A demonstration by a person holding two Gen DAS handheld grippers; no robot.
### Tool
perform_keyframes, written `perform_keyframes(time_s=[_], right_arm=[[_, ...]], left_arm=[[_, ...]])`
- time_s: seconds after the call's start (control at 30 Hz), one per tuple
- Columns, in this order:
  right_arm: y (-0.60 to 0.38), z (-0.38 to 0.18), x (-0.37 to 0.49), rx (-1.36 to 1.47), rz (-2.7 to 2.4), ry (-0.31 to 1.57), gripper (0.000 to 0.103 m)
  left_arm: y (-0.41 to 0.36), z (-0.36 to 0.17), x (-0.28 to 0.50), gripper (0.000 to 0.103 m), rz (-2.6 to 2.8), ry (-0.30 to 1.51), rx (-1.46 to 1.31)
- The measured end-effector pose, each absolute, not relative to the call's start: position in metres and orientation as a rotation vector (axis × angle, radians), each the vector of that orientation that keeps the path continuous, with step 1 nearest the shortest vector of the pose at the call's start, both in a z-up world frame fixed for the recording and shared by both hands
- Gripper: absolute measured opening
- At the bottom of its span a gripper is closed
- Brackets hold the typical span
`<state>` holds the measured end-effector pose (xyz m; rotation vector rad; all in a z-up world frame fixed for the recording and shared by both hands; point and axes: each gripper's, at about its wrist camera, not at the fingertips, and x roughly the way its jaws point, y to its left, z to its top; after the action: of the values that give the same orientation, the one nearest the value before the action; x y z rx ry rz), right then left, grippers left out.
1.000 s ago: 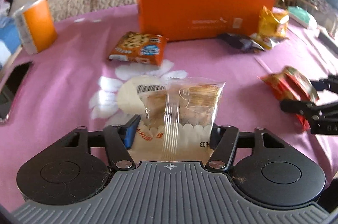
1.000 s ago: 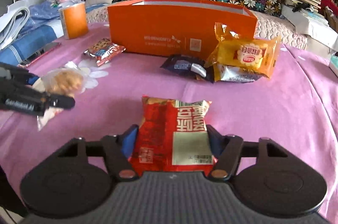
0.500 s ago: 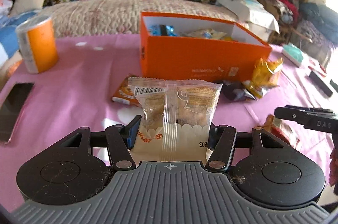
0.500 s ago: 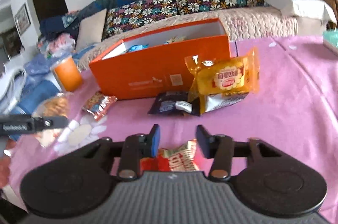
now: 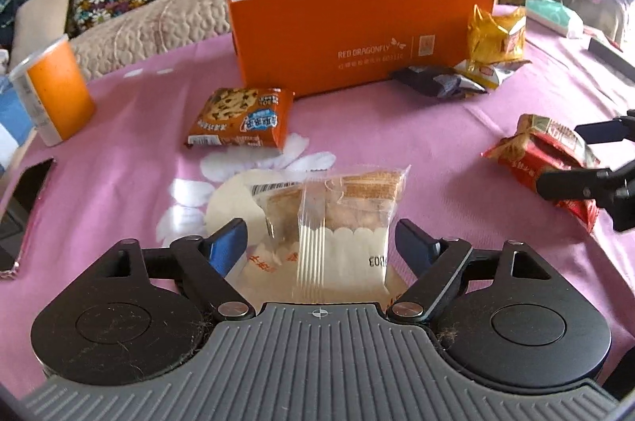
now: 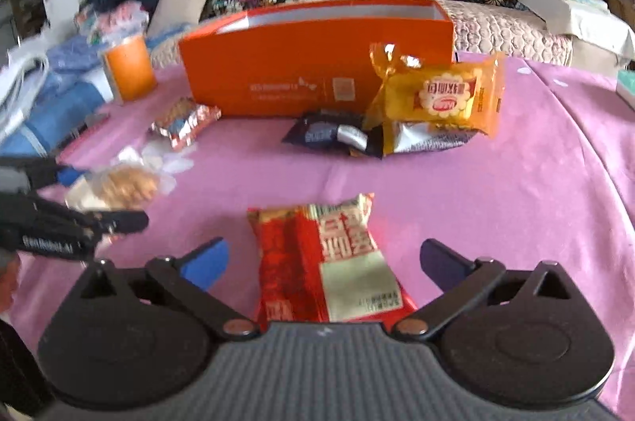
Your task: Organize snacks
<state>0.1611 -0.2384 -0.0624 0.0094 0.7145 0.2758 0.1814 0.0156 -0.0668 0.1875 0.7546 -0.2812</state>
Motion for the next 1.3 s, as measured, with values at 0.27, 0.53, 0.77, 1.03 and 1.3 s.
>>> perform_keyframes(time_s=[0.27,0.53,0.77,1.03,1.3], right_arm=[[-0.253,-0.062,0.157,0.111,0.319,0.796,0.103],[-0.223,-0.037,0.135,0.083,0.469,0.719,0.102],[-0.221,-0.048,0.151,-0.081,0.438,0.665,0.103],[-0.201,-0.074,0.172,-0.206,0.467,0.715,0.102],[-0.203,-0.077,0.172,-0.152,0.426,0.701,0.102]], left_arm=[[0.024,-0.066,0.185,0.073,-0.246,0.754,0.149],[0.028,-0.062,0.188,0.076,-0.24,0.74,0.123],[0.034,-0.06,0.189,0.077,-0.25,0.754,0.078],[0.044,-0.059,0.185,0.077,-0.26,0.751,0.063],[0.03,-0.064,0.19,0.081,-0.303,0.758,0.097]])
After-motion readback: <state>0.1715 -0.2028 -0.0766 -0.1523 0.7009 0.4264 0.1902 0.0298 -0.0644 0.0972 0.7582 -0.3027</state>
